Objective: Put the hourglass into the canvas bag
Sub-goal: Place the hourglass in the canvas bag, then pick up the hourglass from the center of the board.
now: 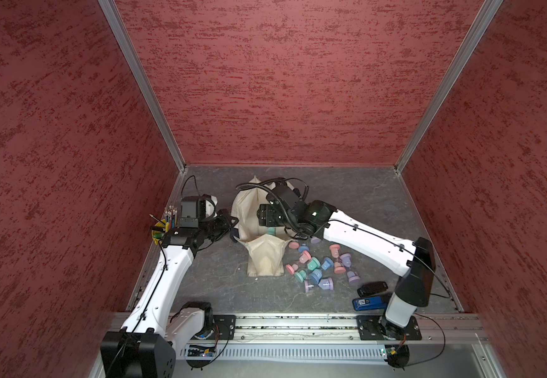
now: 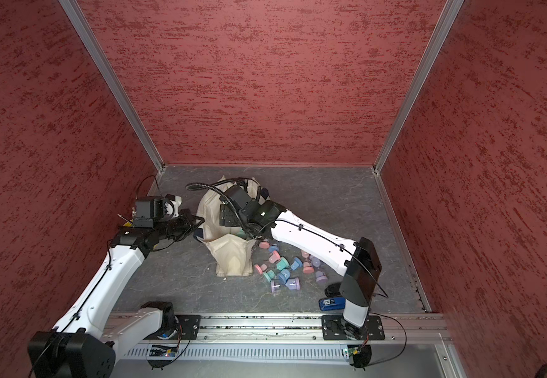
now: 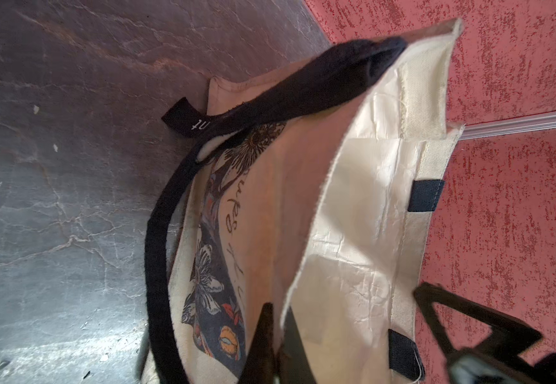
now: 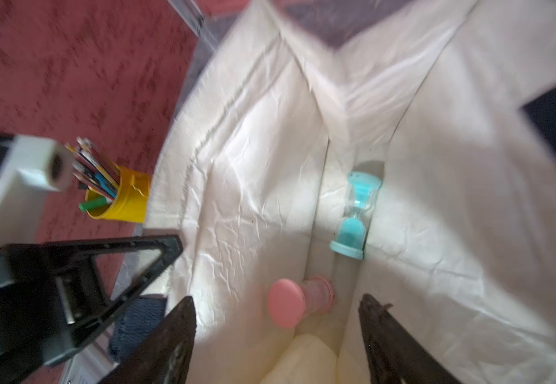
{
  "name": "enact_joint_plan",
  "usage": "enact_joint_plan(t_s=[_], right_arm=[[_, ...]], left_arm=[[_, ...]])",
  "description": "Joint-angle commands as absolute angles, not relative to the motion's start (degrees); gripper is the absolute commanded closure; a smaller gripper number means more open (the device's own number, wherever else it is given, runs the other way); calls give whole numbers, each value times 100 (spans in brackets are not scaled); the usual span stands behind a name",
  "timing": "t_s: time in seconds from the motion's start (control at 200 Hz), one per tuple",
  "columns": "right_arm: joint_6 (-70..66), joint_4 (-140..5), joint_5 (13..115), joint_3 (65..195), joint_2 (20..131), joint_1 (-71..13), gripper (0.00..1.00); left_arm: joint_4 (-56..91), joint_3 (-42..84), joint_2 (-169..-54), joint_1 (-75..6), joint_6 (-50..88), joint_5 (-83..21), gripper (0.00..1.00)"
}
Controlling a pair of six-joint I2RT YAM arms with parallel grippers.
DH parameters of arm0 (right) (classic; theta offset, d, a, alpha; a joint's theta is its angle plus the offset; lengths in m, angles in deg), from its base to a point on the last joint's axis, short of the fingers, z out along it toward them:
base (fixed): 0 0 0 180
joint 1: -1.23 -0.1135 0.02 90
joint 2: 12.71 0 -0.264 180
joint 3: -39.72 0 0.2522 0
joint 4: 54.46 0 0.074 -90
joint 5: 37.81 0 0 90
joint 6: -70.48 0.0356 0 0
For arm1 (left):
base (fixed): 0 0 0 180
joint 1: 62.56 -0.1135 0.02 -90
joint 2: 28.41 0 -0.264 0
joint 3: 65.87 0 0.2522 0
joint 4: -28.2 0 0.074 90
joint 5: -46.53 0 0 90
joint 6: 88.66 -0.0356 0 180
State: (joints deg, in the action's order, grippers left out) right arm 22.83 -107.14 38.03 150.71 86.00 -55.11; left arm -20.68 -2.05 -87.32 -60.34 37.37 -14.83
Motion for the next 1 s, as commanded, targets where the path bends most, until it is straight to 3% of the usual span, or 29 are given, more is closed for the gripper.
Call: enact_joint_plan(t_s=[0.0,0.1,0.215,0.581,0.997], right_arm=[[2312,-10985,2703,15193,8135,-5520,13],[2495,-11472,2143,15132,7872,-5478,13],[2862,-11997,1826,14743,7505,-5285,14],[3181,-12300,2739,11804,5802,-4077,18],[3404,-11670,3759,9387,4975,-3554,43]], left_arm=[[-2089,-41,-8687,-6018,3599,-1420,85],[-2085,-33,-8628,-6018,3602,-1451,69],[-2099,-42,-8642,-6018,3566,-1449,66],[-2072,-83,-8604,-6019,3616,-1418,75],[-2090,-105,-8559,-6020,3626,-1416,85]])
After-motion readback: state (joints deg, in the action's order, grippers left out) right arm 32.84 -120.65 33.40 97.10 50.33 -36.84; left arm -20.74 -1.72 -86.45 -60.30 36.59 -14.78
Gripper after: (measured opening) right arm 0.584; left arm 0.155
